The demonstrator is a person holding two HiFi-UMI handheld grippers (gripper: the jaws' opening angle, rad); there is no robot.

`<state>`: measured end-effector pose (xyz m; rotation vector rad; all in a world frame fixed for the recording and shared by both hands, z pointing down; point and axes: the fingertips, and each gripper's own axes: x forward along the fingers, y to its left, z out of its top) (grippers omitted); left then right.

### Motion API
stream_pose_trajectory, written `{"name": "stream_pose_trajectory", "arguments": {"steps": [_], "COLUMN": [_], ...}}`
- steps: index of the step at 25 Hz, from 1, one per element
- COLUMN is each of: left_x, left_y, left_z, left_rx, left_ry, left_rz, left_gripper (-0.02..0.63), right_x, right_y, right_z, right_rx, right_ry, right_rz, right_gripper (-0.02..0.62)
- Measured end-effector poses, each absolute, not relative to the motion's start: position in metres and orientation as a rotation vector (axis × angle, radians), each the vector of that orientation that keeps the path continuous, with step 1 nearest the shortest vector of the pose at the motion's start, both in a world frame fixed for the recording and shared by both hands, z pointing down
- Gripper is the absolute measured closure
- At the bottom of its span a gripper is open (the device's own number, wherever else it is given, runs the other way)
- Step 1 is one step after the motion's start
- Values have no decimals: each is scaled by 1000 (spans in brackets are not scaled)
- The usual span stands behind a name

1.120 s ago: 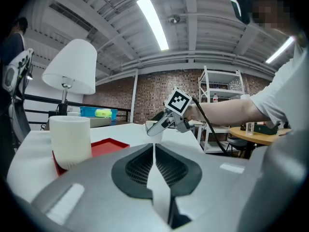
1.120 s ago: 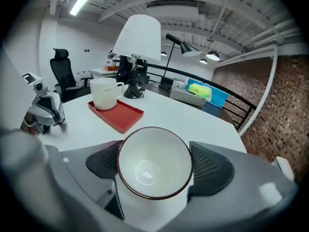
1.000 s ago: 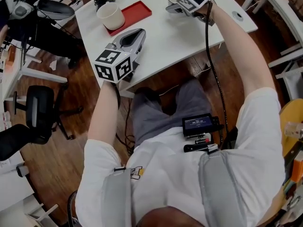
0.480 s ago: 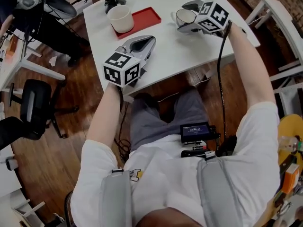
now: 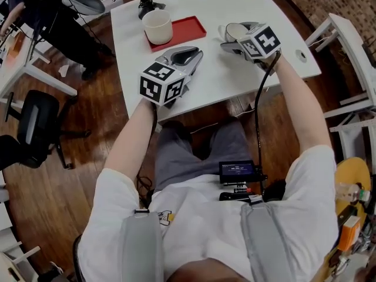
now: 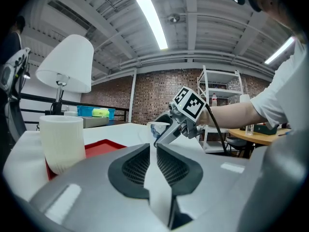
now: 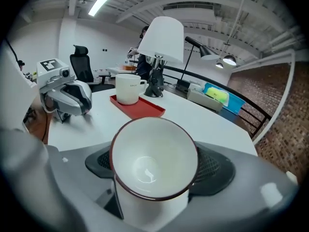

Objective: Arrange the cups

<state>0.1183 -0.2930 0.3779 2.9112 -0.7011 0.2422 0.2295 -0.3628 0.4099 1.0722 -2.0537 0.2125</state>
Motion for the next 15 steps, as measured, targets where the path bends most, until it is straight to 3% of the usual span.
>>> {"name": "stream_pose_trajectory", "arguments": {"steps": [15], "left_x": [118], "left_y": [-296], "left_z": [376], "left_rx": [2920], "left_ry": [-734], "left_rz": [216], "left_gripper": [588], "right_x": [170], "right_y": [-404], "right_z": [366], "right_rx": [1039], "right_ry": [-2171], "right_rz": [120], "right_gripper": [164]}}
